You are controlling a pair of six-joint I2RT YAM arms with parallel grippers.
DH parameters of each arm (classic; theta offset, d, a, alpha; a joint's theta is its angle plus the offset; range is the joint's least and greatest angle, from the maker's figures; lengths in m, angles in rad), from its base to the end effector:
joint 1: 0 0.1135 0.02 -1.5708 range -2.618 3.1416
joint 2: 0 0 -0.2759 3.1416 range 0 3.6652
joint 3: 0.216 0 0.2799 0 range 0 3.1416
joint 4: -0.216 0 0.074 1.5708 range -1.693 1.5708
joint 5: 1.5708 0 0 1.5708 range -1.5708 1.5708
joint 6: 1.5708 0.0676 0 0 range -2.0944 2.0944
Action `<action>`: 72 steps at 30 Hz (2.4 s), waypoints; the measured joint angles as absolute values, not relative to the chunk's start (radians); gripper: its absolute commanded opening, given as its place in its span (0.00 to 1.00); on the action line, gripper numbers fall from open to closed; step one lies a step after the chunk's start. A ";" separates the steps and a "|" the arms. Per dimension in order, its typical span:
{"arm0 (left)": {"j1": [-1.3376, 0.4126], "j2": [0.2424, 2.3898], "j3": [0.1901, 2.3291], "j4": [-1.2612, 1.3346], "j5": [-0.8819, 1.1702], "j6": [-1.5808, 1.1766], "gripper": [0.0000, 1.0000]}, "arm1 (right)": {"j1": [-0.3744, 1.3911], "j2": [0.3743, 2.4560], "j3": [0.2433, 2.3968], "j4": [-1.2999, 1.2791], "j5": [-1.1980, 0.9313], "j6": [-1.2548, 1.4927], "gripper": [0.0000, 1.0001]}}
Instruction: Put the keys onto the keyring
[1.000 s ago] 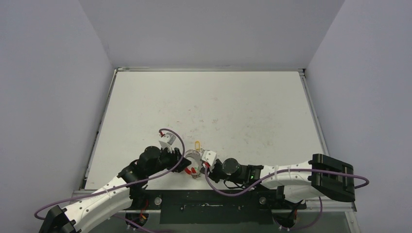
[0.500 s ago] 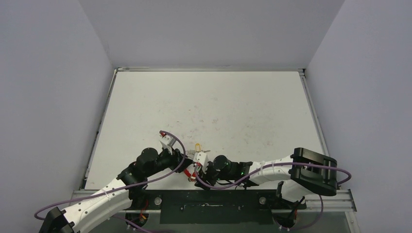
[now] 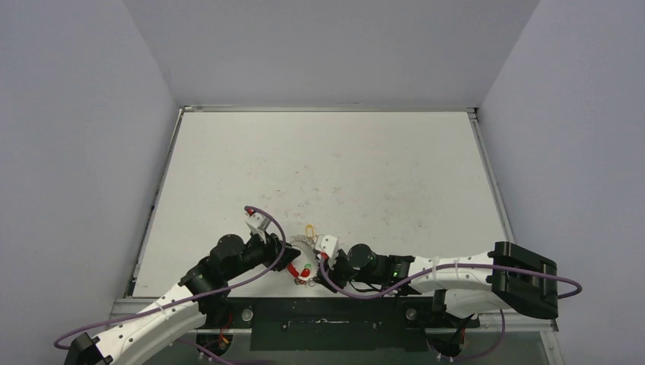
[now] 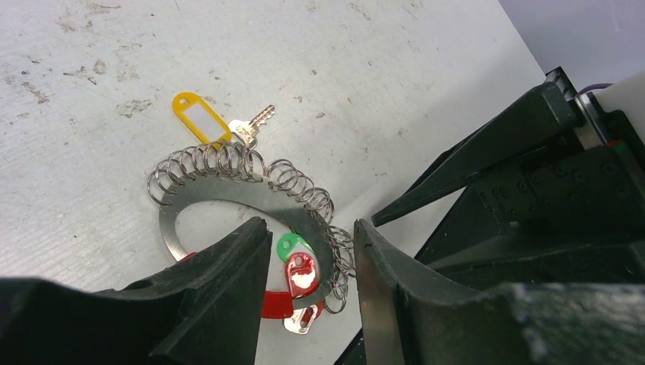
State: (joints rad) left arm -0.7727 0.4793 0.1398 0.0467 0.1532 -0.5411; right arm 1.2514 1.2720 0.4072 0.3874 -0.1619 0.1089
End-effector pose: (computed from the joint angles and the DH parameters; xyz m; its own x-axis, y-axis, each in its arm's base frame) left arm 0.1272 -0.1385 0.1656 -0.5864 -0.1392 -0.7980 0.5746 0.6229 -0.5309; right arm 0.0797 0.2757 0.1434 -0.2501 -0.4147 -0.8749 -0.9605 0.2204 0.1702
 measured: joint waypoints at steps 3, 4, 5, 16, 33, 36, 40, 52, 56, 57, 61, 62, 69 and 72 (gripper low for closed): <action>-0.773 0.480 0.140 0.046 0.153 -0.543 0.41 | 1.251 1.247 0.395 0.345 -0.110 0.105 0.31; -0.773 0.482 0.140 0.047 0.154 -0.546 0.40 | 1.251 1.244 0.390 0.333 -0.093 0.105 0.28; -0.774 0.485 0.140 0.047 0.154 -0.547 0.39 | 1.251 1.243 0.382 0.324 -0.080 0.107 0.26; -0.857 0.642 0.140 0.096 0.128 -0.574 0.37 | 1.252 1.310 0.330 0.352 -0.028 0.156 0.33; -0.917 0.647 0.140 0.118 0.050 -0.579 0.37 | 1.257 1.316 0.341 0.387 0.003 0.143 0.32; -0.918 0.636 0.140 0.118 0.041 -0.588 0.37 | 1.257 1.305 0.368 0.386 0.003 0.145 0.36; -0.918 0.634 0.140 0.117 0.030 -0.596 0.37 | 1.256 1.309 0.415 0.382 0.003 0.157 0.45; -0.921 0.633 0.140 0.112 0.020 -0.610 0.37 | 1.256 1.433 0.484 0.308 0.024 0.181 0.34; -0.921 0.626 0.140 0.102 0.019 -0.614 0.37 | 1.256 1.446 0.492 0.271 0.046 0.192 0.20; -0.921 0.624 0.140 0.100 0.018 -0.614 0.37 | 1.256 1.446 0.492 0.268 0.050 0.196 0.18; -0.921 0.616 0.140 0.096 0.015 -0.617 0.37 | 1.248 1.443 0.492 0.256 0.073 0.200 0.16; -0.921 0.614 0.140 0.095 0.015 -0.617 0.37 | 1.246 1.441 0.492 0.255 0.076 0.201 0.17; -0.922 0.614 0.140 0.093 0.015 -0.617 0.37 | 1.214 1.428 0.493 0.241 0.102 0.211 0.49; -0.922 0.614 0.140 0.092 0.015 -0.617 0.38 | 1.202 1.421 0.493 0.227 0.102 0.213 0.49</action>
